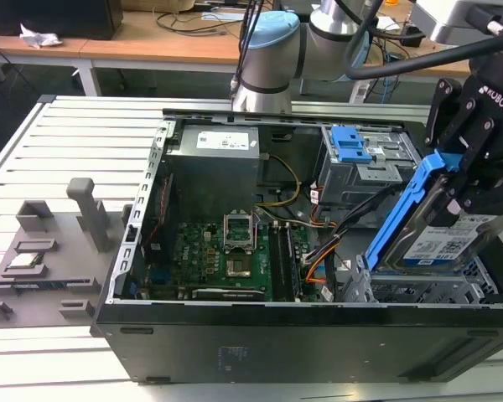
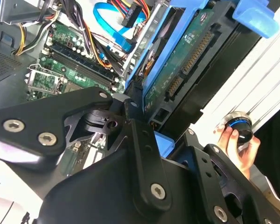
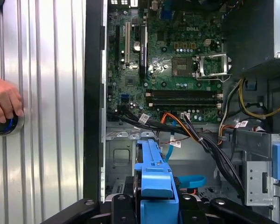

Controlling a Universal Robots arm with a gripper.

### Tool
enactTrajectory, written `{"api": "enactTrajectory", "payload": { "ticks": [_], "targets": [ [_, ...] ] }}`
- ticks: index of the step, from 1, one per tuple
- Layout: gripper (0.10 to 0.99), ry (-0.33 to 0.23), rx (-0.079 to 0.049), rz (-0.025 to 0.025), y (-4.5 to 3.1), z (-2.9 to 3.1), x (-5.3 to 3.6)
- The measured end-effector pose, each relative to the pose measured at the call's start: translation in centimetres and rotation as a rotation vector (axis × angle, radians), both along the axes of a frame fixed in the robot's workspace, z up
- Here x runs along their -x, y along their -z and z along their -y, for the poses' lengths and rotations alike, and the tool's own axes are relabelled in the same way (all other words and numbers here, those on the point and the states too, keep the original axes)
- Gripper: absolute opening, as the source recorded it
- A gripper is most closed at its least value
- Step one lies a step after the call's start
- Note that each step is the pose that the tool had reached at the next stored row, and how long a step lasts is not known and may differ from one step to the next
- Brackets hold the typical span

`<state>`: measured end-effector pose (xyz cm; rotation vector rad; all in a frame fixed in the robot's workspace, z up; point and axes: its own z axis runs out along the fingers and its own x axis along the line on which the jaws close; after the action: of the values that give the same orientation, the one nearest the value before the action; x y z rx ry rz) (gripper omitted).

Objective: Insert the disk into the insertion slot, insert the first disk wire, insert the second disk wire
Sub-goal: 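Insert the disk into the insertion slot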

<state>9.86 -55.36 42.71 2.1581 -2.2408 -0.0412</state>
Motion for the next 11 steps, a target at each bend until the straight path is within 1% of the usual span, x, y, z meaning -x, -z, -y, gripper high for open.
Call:
{"api": "enactTrajectory", "payload": {
  "ticks": [4,11],
  "targets": [
    [0.365,0.0,0.0,0.0,0.29,0.0,0.01],
    [0.365,0.0,0.0,0.0,1.07,0.0,0.01]
  ]
}}
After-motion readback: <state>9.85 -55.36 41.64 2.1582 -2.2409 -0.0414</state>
